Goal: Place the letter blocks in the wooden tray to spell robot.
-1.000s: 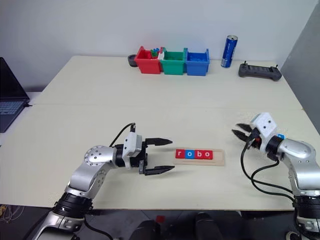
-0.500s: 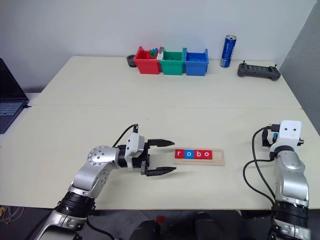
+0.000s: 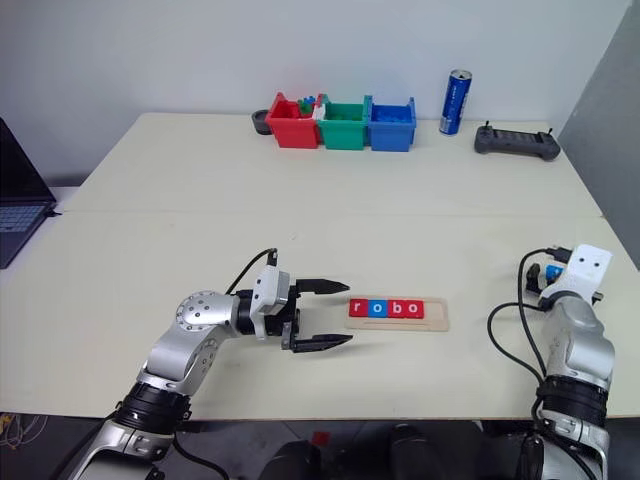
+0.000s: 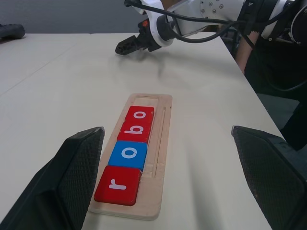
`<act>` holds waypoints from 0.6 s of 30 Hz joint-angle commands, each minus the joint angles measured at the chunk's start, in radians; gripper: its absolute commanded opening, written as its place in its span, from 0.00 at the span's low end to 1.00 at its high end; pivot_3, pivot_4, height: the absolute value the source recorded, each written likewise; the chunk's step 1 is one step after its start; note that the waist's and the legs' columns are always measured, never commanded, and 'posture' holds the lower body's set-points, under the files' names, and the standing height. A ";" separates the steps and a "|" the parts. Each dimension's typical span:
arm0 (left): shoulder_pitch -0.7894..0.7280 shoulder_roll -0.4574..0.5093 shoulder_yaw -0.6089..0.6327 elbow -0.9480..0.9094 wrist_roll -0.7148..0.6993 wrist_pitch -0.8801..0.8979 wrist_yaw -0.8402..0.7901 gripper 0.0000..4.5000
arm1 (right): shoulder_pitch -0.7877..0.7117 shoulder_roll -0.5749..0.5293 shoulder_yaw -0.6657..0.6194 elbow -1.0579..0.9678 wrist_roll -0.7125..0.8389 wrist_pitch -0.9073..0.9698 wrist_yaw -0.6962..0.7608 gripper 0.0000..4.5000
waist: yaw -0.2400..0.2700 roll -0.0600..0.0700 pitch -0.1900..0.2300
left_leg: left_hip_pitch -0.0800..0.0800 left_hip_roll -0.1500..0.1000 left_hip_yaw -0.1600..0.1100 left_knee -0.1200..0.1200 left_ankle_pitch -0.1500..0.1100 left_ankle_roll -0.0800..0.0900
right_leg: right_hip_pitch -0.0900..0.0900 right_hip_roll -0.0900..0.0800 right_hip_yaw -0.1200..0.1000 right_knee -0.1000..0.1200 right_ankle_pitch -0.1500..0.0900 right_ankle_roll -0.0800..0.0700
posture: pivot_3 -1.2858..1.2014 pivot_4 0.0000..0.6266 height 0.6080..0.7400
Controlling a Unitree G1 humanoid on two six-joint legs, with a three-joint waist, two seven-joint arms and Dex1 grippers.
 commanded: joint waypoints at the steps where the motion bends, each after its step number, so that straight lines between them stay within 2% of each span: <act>1: -0.007 0.006 0.009 -0.037 -0.005 -0.003 0.006 1.00 | -0.017 -0.028 0.004 0.005 0.006 -0.009 0.010 0.99 | 0.000 0.000 0.000 | 0.000 0.000 0.000 0.000 0.000 0.000 | 0.000 0.000 0.000 0.000 0.000 0.000 | 0.52 0.24 1.00; 4: -0.006 0.007 0.008 -0.037 -0.005 -0.003 0.008 1.00 | -0.016 -0.039 0.004 0.021 0.002 -0.011 0.011 0.99 | 0.000 0.000 0.000 | 0.000 0.000 0.000 0.000 0.000 0.000 | 0.000 0.000 0.000 0.000 0.000 0.000 | 0.52 0.24 1.00; 7: -0.007 0.008 0.006 -0.037 -0.006 -0.003 0.008 1.00 | -0.011 -0.048 -0.006 0.040 0.001 -0.025 0.005 0.86 | 0.000 0.000 0.000 | 0.000 0.000 0.000 0.000 0.000 0.000 | 0.000 0.000 0.000 0.000 0.000 0.000 | 0.52 0.24 1.00; 14: -0.019 0.006 0.006 -0.025 -0.004 -0.006 0.006 1.00 | -0.005 -0.054 0.011 0.050 0.003 -0.034 0.017 0.32 | 0.001 0.000 0.000 | 0.000 0.000 0.000 0.000 0.000 0.000 | 0.000 0.000 0.000 0.000 0.000 0.000 | 0.52 0.24 1.00; 18: -0.026 0.005 0.004 -0.018 -0.004 -0.008 0.004 1.00 | 0.046 -0.057 0.066 -0.024 -0.004 0.002 0.066 0.32 | 0.001 0.000 0.000 | 0.000 0.000 0.000 0.000 0.000 0.000 | 0.000 0.000 0.000 0.000 0.000 0.000 | 0.52 0.24 1.00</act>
